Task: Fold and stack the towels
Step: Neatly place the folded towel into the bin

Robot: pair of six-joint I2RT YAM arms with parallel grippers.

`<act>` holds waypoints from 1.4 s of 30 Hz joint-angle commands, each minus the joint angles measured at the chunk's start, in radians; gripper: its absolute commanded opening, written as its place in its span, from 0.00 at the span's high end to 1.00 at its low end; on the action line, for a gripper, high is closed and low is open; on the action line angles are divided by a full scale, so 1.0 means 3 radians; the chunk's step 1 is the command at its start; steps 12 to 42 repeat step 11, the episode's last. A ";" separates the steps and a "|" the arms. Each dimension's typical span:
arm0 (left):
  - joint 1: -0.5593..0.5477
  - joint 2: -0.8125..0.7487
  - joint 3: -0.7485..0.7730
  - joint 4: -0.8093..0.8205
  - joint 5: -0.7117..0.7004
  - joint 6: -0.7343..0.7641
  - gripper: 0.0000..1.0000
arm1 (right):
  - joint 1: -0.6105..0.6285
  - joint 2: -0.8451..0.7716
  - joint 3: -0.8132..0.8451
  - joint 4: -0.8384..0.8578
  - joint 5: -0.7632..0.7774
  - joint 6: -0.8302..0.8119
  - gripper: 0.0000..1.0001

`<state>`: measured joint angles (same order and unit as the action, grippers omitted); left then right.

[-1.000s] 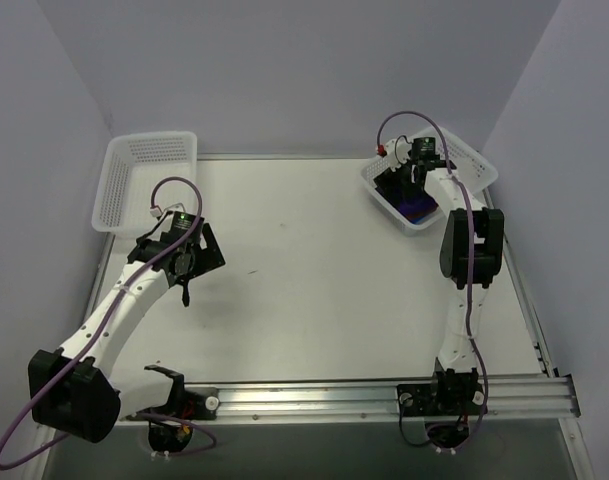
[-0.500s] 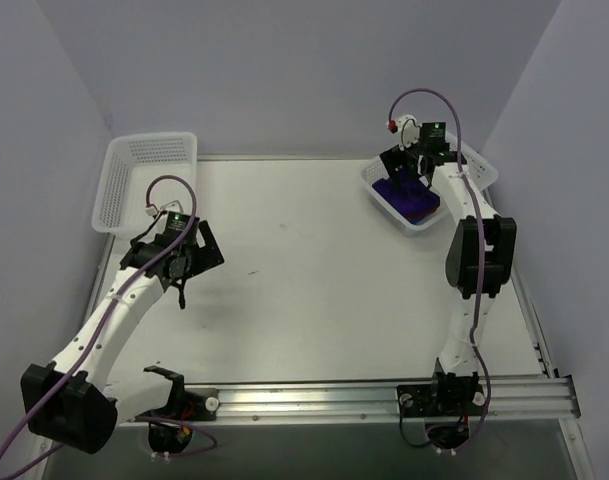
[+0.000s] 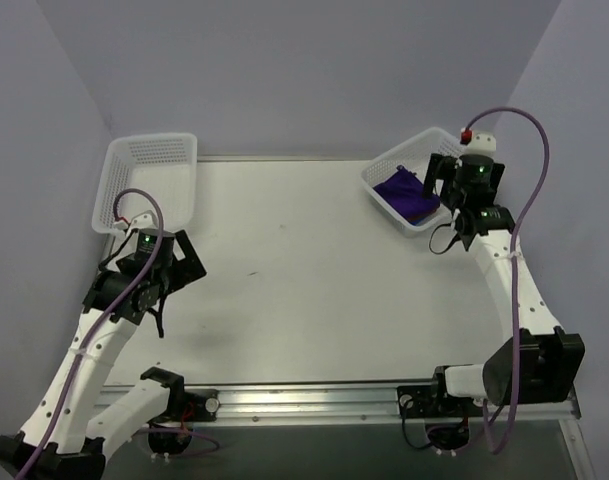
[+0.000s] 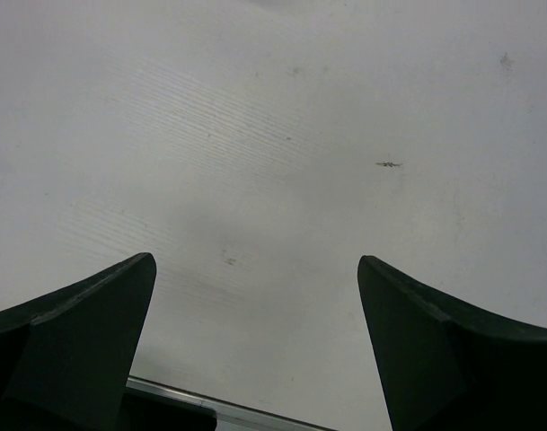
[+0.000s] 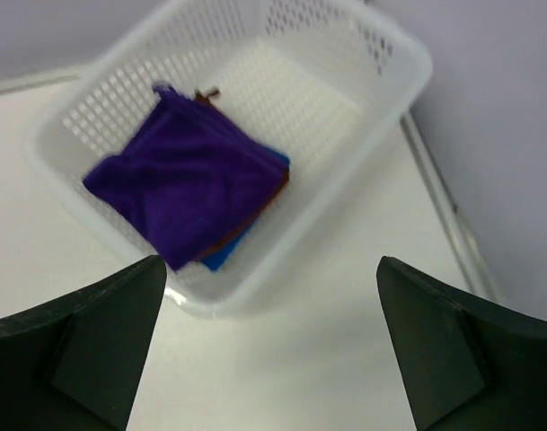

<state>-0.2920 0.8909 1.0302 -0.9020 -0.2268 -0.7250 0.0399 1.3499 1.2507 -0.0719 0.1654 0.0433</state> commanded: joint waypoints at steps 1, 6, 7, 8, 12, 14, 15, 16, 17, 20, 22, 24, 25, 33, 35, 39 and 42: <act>0.0033 -0.0132 0.0145 -0.0255 -0.0256 -0.0027 0.06 | 0.0005 -0.0347 -0.0471 -0.0190 0.0389 0.0775 0.00; 0.0038 -0.0152 0.0156 -0.0307 -0.0364 -0.0007 0.06 | 0.0005 -0.0920 -0.1018 -0.0175 0.0584 0.1093 0.00; 0.0038 -0.0147 0.0156 -0.0307 -0.0374 -0.0007 0.06 | 0.0000 -0.0971 -0.1065 -0.0149 0.0584 0.1098 0.00; 0.0038 -0.0137 0.0156 -0.0307 -0.0379 -0.0017 0.06 | 0.0005 -0.1037 -0.1101 -0.0119 0.0624 0.1103 0.00; 0.0043 -0.0117 0.0140 -0.0256 -0.0364 -0.0012 0.06 | 0.0005 -0.1018 -0.1101 -0.0154 0.0736 0.1108 0.00; 0.0043 -0.0117 0.0140 -0.0256 -0.0364 -0.0012 0.06 | 0.0005 -0.1018 -0.1101 -0.0154 0.0736 0.1108 0.00; 0.0043 -0.0117 0.0140 -0.0256 -0.0364 -0.0012 0.06 | 0.0005 -0.1018 -0.1101 -0.0154 0.0736 0.1108 0.00; 0.0043 -0.0117 0.0140 -0.0256 -0.0364 -0.0012 0.06 | 0.0005 -0.1018 -0.1101 -0.0154 0.0736 0.1108 0.00; 0.0043 -0.0117 0.0140 -0.0256 -0.0364 -0.0012 0.06 | 0.0005 -0.1018 -0.1101 -0.0154 0.0736 0.1108 0.00; 0.0043 -0.0117 0.0140 -0.0256 -0.0364 -0.0012 0.06 | 0.0005 -0.1018 -0.1101 -0.0154 0.0736 0.1108 0.00; 0.0043 -0.0117 0.0140 -0.0256 -0.0364 -0.0012 0.06 | 0.0005 -0.1018 -0.1101 -0.0154 0.0736 0.1108 0.00; 0.0043 -0.0117 0.0140 -0.0256 -0.0364 -0.0012 0.06 | 0.0005 -0.1018 -0.1101 -0.0154 0.0736 0.1108 0.00; 0.0043 -0.0117 0.0140 -0.0256 -0.0364 -0.0012 0.06 | 0.0005 -0.1018 -0.1101 -0.0154 0.0736 0.1108 0.00; 0.0043 -0.0117 0.0140 -0.0256 -0.0364 -0.0012 0.06 | 0.0005 -0.1018 -0.1101 -0.0154 0.0736 0.1108 0.00; 0.0043 -0.0117 0.0140 -0.0256 -0.0364 -0.0012 0.06 | 0.0005 -0.1018 -0.1101 -0.0154 0.0736 0.1108 0.00; 0.0043 -0.0117 0.0140 -0.0256 -0.0364 -0.0012 0.06 | 0.0005 -0.1018 -0.1101 -0.0154 0.0736 0.1108 0.00; 0.0043 -0.0117 0.0140 -0.0256 -0.0364 -0.0012 0.06 | 0.0005 -0.1018 -0.1101 -0.0154 0.0736 0.1108 0.00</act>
